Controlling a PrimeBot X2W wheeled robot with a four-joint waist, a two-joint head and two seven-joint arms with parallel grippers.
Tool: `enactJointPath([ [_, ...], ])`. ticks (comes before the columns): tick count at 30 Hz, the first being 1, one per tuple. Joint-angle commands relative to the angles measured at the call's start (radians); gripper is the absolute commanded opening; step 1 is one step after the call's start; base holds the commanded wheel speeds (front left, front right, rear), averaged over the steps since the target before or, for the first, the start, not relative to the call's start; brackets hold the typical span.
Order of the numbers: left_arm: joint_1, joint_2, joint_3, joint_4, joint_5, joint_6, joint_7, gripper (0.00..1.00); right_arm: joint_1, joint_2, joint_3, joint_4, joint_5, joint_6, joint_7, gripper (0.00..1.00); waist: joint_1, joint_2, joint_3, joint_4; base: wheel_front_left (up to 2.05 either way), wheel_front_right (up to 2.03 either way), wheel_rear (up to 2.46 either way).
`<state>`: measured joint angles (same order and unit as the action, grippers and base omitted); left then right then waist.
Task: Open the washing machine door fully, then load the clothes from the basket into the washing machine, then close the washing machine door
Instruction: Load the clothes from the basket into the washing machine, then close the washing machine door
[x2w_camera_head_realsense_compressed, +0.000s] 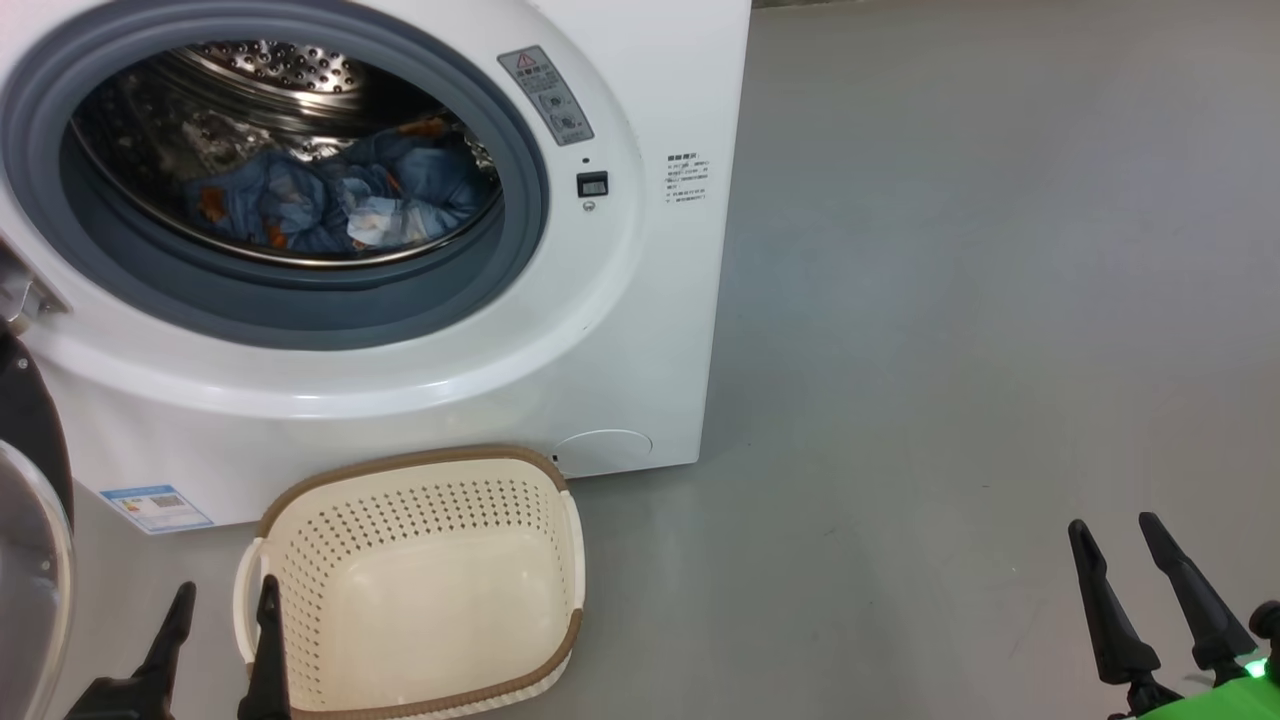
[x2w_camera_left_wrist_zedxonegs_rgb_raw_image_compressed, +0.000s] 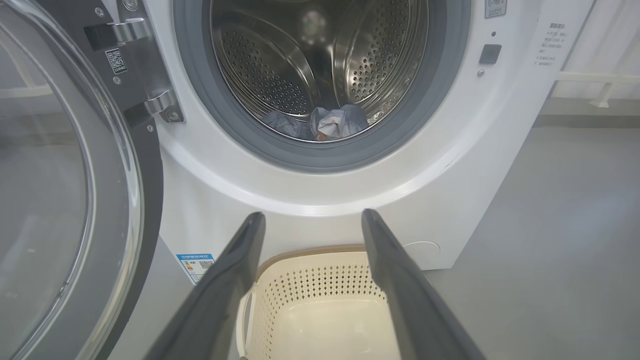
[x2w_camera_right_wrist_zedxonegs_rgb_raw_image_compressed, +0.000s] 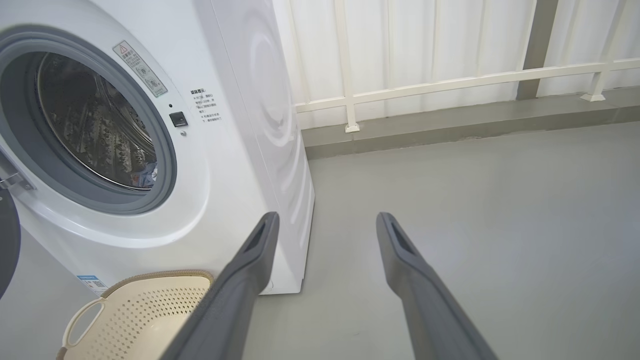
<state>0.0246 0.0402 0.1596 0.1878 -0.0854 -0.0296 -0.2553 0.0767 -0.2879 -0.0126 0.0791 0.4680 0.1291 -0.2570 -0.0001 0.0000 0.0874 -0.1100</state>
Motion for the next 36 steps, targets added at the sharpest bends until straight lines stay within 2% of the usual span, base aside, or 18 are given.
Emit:
enactJointPath([
  [1, -0.005, 0.010, 0.027, -0.031, -0.009, 0.008, -0.006, 1.00, 0.004, -0.023, 0.015, -0.025, -0.009, 0.002, -0.005, 1.00, 0.0001, 0.0000, 0.001, 0.000, 0.00, 0.00, 0.00],
  [16, -0.013, 0.010, 0.012, -0.027, -0.007, 0.031, -0.006, 1.00, -0.002, -0.023, 0.014, -0.025, -0.010, 0.002, -0.005, 1.00, 0.0001, 0.0000, 0.004, 0.003, -0.13, 0.13, 0.00],
  [23, -0.009, 0.010, 0.004, -0.033, -0.010, 0.033, -0.006, 1.00, -0.001, -0.024, 0.015, -0.027, -0.009, 0.002, -0.005, 1.00, 0.0001, 0.0000, 0.004, 0.007, -1.22, 1.22, 0.00],
  [28, -0.003, 0.010, -0.005, -0.048, -0.027, 0.015, -0.006, 1.00, 0.004, -0.025, 0.013, -0.029, -0.010, 0.002, -0.005, 1.00, 0.0001, 0.0000, 0.004, 0.013, -1.63, 1.63, 0.00],
  [36, -0.003, 0.010, -0.012, -0.053, -0.027, 0.009, -0.006, 1.00, 0.003, -0.030, 0.017, -0.029, -0.007, 0.002, -0.005, 1.00, 0.0001, 0.0000, 0.004, 0.022, -0.92, 0.92, 0.00],
])
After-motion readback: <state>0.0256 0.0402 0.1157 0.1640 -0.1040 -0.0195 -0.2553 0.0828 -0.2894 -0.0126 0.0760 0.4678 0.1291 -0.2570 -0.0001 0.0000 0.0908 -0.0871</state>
